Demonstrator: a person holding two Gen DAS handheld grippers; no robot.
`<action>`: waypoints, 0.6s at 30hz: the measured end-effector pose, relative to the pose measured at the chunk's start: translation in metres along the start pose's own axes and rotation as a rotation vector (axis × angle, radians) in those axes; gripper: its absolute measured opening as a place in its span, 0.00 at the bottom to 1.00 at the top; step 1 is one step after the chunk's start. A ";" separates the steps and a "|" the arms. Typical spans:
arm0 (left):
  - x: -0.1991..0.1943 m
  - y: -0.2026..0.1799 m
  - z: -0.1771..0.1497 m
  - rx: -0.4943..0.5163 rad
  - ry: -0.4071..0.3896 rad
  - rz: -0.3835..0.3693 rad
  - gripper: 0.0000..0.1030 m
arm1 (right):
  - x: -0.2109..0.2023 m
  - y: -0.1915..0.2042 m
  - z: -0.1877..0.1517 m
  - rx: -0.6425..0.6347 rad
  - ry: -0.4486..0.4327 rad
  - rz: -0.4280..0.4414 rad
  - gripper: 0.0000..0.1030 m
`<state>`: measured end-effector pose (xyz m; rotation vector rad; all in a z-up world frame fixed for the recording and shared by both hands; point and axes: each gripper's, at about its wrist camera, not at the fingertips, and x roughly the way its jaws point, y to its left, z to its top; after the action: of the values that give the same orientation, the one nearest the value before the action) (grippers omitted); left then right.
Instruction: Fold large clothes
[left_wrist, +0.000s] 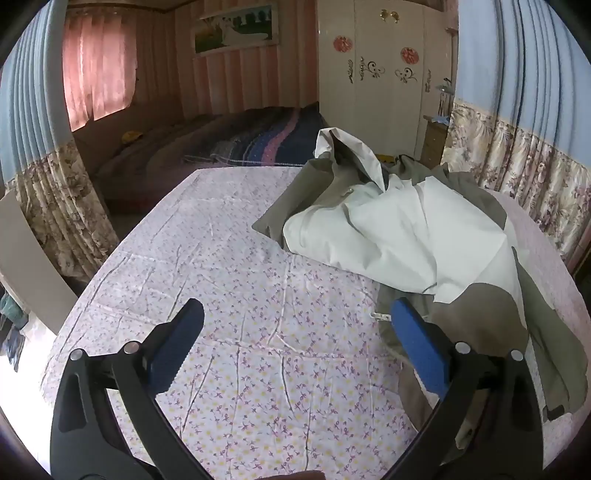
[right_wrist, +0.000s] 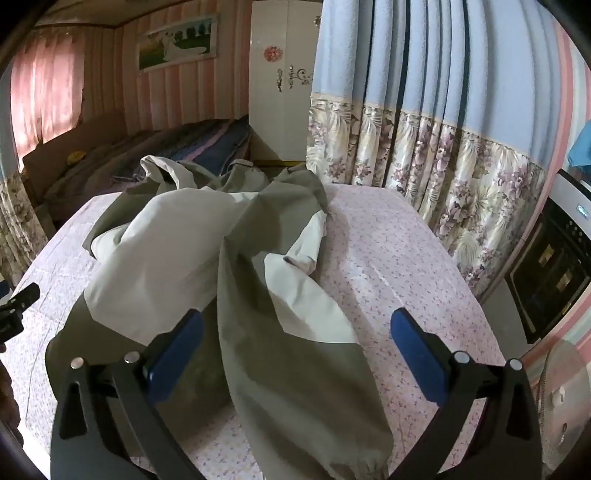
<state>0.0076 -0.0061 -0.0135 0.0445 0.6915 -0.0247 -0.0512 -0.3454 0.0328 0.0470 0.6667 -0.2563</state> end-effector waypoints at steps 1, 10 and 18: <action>0.000 0.001 0.000 -0.001 0.001 0.000 0.97 | 0.000 0.000 0.000 0.001 -0.001 0.000 0.98; 0.005 0.003 0.000 -0.006 -0.001 -0.001 0.97 | 0.002 -0.002 0.002 0.004 0.002 0.001 0.98; 0.010 0.006 0.001 -0.008 0.000 -0.010 0.97 | 0.003 -0.003 0.002 0.002 0.003 -0.004 0.98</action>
<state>0.0161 -0.0006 -0.0192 0.0336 0.6920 -0.0312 -0.0482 -0.3488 0.0324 0.0479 0.6698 -0.2606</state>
